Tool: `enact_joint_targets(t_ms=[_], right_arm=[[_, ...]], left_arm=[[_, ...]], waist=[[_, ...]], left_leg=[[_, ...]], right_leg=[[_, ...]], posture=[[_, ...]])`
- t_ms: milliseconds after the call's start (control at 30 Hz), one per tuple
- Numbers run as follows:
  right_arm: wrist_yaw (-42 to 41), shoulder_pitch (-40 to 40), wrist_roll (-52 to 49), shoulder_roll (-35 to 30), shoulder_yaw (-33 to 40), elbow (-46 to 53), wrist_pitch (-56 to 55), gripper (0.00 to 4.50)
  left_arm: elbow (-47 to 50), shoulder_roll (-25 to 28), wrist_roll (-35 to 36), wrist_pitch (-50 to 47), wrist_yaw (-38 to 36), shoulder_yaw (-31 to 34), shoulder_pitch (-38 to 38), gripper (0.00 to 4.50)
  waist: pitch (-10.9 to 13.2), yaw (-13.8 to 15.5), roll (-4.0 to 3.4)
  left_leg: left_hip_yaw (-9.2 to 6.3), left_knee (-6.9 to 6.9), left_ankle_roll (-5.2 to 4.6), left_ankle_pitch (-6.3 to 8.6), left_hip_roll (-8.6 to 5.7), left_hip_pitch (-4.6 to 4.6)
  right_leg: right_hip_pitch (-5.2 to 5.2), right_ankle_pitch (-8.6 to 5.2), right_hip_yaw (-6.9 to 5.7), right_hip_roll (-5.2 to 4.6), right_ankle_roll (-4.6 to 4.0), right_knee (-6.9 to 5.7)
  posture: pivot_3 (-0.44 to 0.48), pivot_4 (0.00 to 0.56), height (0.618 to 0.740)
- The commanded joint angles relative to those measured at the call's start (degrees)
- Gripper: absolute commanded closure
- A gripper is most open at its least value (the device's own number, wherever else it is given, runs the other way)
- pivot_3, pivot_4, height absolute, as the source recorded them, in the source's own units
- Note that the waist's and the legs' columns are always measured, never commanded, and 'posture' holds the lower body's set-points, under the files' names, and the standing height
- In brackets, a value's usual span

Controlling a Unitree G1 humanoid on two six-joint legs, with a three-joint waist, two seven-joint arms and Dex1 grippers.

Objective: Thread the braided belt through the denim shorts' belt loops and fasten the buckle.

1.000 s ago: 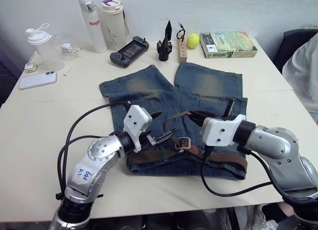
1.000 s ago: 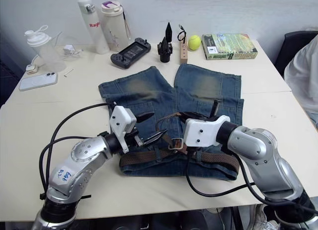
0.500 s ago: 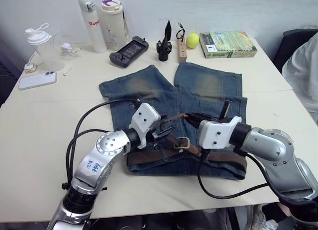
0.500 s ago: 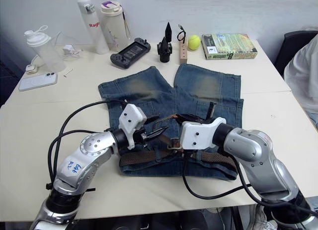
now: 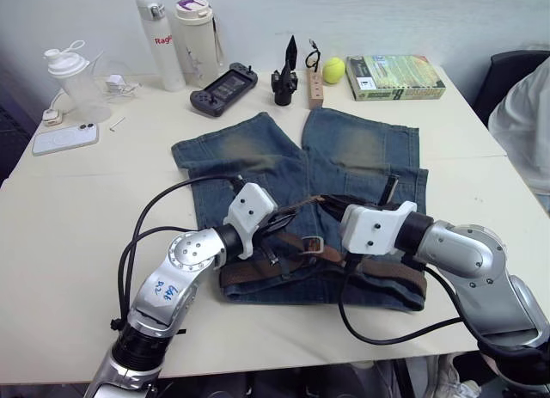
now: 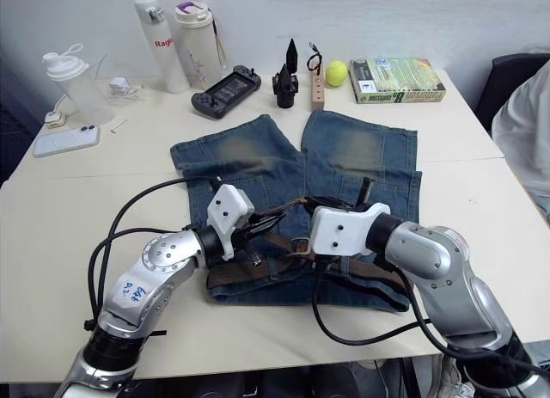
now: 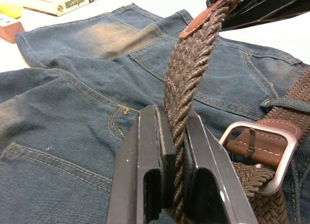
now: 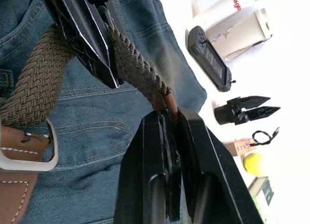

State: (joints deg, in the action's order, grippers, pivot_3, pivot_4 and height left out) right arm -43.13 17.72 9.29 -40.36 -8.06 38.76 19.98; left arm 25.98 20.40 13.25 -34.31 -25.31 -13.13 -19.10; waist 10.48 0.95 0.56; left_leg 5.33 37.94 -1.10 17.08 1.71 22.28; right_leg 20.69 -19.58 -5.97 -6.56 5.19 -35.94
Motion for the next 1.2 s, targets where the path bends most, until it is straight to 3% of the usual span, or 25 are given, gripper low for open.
enact_joint_targets(t_ms=[33,167,300,467,567,700,800,1000,1200], right_arm=[[1.52,0.48,-3.84,2.81,3.98,3.42,7.23,2.69],[2.09,-0.17,-9.79,5.12,11.89,4.01,21.09,0.87],[1.41,-2.96,-17.03,7.52,18.85,5.65,32.95,0.87],[2.69,-6.97,-23.91,13.84,19.26,8.75,41.23,0.87],[4.72,-6.55,-25.80,16.76,17.76,10.29,43.25,1.49],[7.17,-6.18,-28.05,19.51,15.52,11.75,45.42,3.32],[9.07,-7.38,-27.00,20.55,10.78,11.03,44.55,4.36],[14.04,-10.68,-21.53,16.16,0.74,5.45,41.94,4.44],[16.03,-13.37,-19.44,13.41,-2.13,1.78,39.18,4.44]], left_arm=[[0.91,-1.44,1.97,1.76,-1.55,0.76,0.53,4.50],[0.54,-3.33,6.08,0.70,-3.38,2.89,1.59,4.50],[1.34,-6.15,13.90,-1.47,-5.26,6.76,3.25,4.50],[1.08,-8.19,18.75,-1.88,-6.13,8.97,3.54,4.50],[1.30,-7.63,19.18,-2.51,-6.60,9.07,3.26,4.50],[1.37,-7.09,19.63,-2.51,-6.82,9.09,3.14,4.50],[1.29,-6.99,19.66,-2.05,-7.24,9.09,3.05,4.50],[1.60,-7.52,22.05,-1.62,-8.03,10.07,2.28,4.50],[3.48,-6.40,30.30,-6.04,-7.23,15.47,1.16,4.50]], waist=[[0.00,0.01,0.00],[0.00,0.20,0.00],[0.00,0.32,0.00],[0.00,0.28,0.00],[0.00,-0.13,-0.05],[0.00,-0.28,-0.04],[0.00,-0.37,-0.04],[0.00,-1.01,-0.04],[0.00,-0.98,-0.04]], left_leg=[[0.00,0.00,0.00,0.00,0.01,0.00],[-0.01,0.00,0.00,0.00,0.00,0.02],[-0.03,0.00,-0.02,0.01,-0.01,0.02],[-0.05,-0.07,-0.04,0.03,0.02,0.02],[-0.03,-0.10,-0.04,0.03,0.02,0.04],[-0.02,-0.10,-0.05,0.03,-0.02,0.01],[-0.01,-0.13,-0.04,0.03,-0.02,0.03],[0.00,-0.16,-0.04,0.03,-0.05,0.11],[0.04,-0.16,-0.04,0.03,-0.07,0.13]], right_leg=[[0.00,0.00,0.00,0.00,0.00,-0.01],[0.00,0.00,0.00,-0.02,0.00,0.00],[-0.01,0.00,0.00,-0.04,0.00,0.00],[-0.02,-0.01,-0.01,-0.04,-0.01,0.03],[0.03,0.00,-0.01,-0.03,-0.01,0.01],[0.04,0.00,0.01,-0.03,-0.01,0.01],[0.09,-0.01,0.02,-0.03,-0.01,0.00],[0.17,0.00,0.03,-0.03,-0.01,0.02],[0.21,0.00,0.04,-0.04,-0.01,0.04]], posture=[[0.000,0.150,0.740],[0.000,0.150,0.740],[0.000,0.150,0.740],[0.000,0.150,0.740],[0.000,0.150,0.740],[0.000,0.150,0.740],[0.000,0.150,0.740],[0.000,0.150,0.740],[0.000,0.150,0.740]])
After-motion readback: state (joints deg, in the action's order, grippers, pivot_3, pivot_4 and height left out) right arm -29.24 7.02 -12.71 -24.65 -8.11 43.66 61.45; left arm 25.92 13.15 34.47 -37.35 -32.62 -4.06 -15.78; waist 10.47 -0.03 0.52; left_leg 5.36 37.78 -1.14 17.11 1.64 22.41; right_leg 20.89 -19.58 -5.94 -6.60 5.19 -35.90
